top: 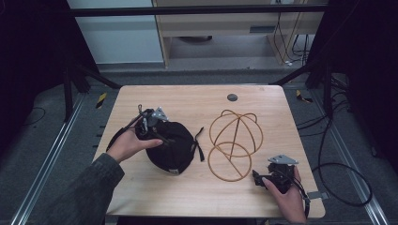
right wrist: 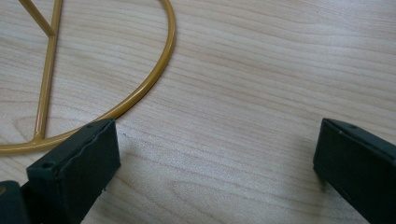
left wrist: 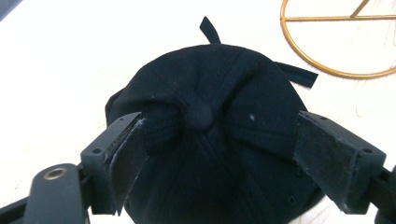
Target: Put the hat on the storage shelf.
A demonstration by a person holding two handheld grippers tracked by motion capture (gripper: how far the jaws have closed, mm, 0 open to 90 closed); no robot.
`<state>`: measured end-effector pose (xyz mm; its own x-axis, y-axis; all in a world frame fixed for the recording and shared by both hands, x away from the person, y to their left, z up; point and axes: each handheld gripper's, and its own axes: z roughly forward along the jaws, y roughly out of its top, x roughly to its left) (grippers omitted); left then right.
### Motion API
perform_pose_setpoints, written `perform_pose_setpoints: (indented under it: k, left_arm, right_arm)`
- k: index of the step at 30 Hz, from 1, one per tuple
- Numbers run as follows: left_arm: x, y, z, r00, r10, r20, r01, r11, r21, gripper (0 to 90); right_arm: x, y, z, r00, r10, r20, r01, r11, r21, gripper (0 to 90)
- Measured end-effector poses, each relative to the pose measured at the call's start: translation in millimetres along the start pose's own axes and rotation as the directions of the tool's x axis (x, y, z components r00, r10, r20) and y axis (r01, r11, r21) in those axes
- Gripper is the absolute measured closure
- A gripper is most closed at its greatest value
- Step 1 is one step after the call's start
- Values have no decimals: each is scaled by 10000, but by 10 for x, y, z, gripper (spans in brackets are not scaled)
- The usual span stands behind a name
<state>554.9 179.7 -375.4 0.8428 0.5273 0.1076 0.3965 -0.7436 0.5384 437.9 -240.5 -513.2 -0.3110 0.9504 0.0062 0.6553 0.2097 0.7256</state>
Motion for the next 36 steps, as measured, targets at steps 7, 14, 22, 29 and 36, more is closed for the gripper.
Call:
perform_pose_setpoints:
  k: [7,14,22,29,36]
  left_arm:
    - [64,21,145,9999,-41,138,36,9991,429,245]
    - [113,16,252,9993,-18,379,-8,9976,688,422]
    - [145,18,265,9976,2,699,-57,9969,784,682]
    - [92,-13,134,9986,44,519,-60,9995,309,727]
    - [30,-55,-204,9994,124,317,-107,9986,-522,728]
  right_arm:
    - [0,0,0,10000,-3,-1,3,10000,-1,6]
    - [0,0,0,10000,-3,-1,3,10000,-1,6]
    - [-5,6,9,10000,-49,26,49,10000,1,5]
    - [-6,6,10,10000,-60,30,60,10000,-4,5]
    - [-6,6,10,10000,-55,27,55,10000,-2,5]
